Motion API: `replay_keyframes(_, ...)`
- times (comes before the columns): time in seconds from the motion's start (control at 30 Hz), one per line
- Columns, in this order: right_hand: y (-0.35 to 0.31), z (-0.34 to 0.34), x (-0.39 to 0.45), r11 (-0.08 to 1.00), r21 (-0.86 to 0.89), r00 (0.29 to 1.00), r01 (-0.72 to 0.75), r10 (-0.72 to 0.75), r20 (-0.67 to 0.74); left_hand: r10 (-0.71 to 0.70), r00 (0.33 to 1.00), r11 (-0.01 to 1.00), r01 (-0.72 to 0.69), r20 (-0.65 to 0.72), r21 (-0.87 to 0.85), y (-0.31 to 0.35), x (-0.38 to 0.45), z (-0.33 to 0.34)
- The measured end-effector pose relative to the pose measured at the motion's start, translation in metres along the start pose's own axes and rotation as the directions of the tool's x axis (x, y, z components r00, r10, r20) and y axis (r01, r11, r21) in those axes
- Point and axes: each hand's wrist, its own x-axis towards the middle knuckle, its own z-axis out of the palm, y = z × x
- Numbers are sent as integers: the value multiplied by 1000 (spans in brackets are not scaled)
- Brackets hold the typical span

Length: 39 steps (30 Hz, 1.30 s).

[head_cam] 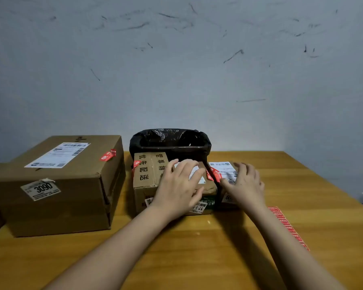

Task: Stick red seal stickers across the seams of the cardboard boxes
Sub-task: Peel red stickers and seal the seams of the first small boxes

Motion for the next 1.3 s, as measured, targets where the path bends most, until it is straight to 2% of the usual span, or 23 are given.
replay_keyframes(0.13,2,5,-4,999,36,999,-34,35,-25,125,991,991,-123,-48,56,-6,-9,7)
replay_keyframes(0.2,2,8,-5,999,25,999,-32,33,-18,144,988,988,-141,-53,70,-9,-11,8)
replay_keyframes(0.33,2,8,-7,999,-16,999,-37,37,15,134,989,987,-128,-56,99,-15,-13,4)
replay_keyframes(0.53,0,9,-13,997,-34,997,-69,69,23,112,988,993,-108,-107,38,-6,-8,-4)
replay_keyframes(0.77,1,12,-12,987,52,988,-153,152,26,62,995,997,-65,-72,-39,8,3,-11)
replay_keyframes(0.87,2,11,-12,981,113,987,-157,161,-24,24,999,996,-28,-49,-83,14,6,-14)
replay_keyframes(1.03,7,-3,-12,955,280,965,-99,161,-206,-48,999,987,48,2,-153,17,8,-17)
replay_keyframes(1.13,6,-19,-13,868,491,965,-76,188,-183,-147,987,954,157,59,-254,22,11,-23)
replay_keyframes(1.23,-3,-29,-19,632,770,970,-88,230,-78,-283,945,850,326,163,-413,31,15,-31)
replay_keyframes(1.3,-8,-29,-25,457,878,972,-141,234,34,-355,893,700,451,278,-554,37,19,-34)
